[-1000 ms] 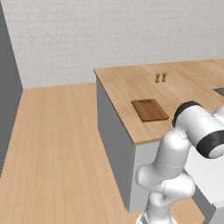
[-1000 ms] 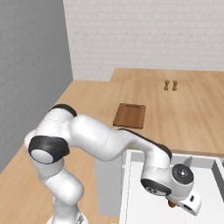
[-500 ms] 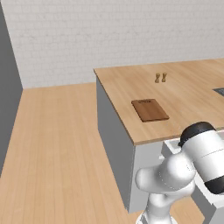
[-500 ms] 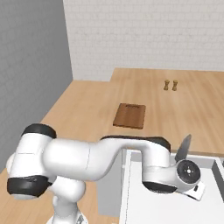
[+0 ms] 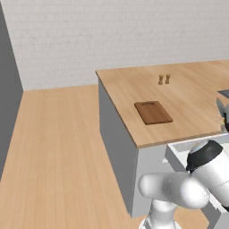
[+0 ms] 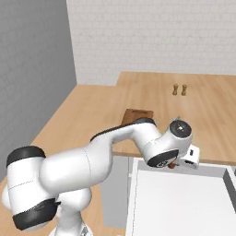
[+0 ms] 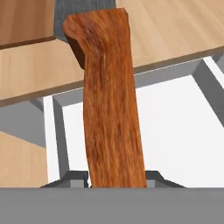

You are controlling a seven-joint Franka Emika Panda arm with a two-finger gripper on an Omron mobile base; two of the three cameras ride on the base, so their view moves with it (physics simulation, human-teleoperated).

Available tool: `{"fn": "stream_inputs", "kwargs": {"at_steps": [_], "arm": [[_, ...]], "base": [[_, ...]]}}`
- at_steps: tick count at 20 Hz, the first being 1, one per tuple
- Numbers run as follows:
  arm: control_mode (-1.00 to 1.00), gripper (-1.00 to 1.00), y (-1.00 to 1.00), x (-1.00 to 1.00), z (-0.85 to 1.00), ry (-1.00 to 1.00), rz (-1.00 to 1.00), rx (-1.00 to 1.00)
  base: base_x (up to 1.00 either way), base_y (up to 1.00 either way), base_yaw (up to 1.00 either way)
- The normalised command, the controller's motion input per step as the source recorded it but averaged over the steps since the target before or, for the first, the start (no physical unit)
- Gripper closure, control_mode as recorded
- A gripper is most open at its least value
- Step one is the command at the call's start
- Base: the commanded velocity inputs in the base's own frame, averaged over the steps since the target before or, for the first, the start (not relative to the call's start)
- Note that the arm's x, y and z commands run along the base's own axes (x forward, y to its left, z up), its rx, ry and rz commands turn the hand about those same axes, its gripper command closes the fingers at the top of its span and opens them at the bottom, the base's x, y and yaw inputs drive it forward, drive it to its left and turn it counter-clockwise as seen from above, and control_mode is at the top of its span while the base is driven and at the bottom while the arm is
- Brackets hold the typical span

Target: Pick up the knife from the drawer and place it on the cutting board. Then place the meat from the plate to the cutting board.

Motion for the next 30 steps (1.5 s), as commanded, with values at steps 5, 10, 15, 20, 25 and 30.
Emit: {"fn": "stream_inputs", "kwargs": {"at_steps": [5, 10, 15, 20, 25, 30], "arm": [[-1.0, 1.0, 0.73, 0.98, 0.36, 0.19, 0.09, -0.13], [-1.0, 1.0, 0.59, 1.0, 0.39, 0.26, 0.04, -0.1], [-1.0, 1.0, 0.43, 1.0, 0.26, 0.25, 0.07, -0.05], [-1.0, 1.0, 0.46, 0.97, -0.05, 0.08, 0.08, 0.03], [-1.0, 1.0, 0.32, 0.91, -0.29, -0.1, 0.13, 0.11], [-1.0, 1.0, 0.01, 0.55, -0.91, -0.02, 0.12, 0.04]], "base": [[0.0, 0.0, 0.0], [0.0, 0.0, 0.0], [0.0, 0.0, 0.0], [0.0, 0.0, 0.0], [0.0, 0.0, 0.0], [0.0, 0.0, 0.0]]}}
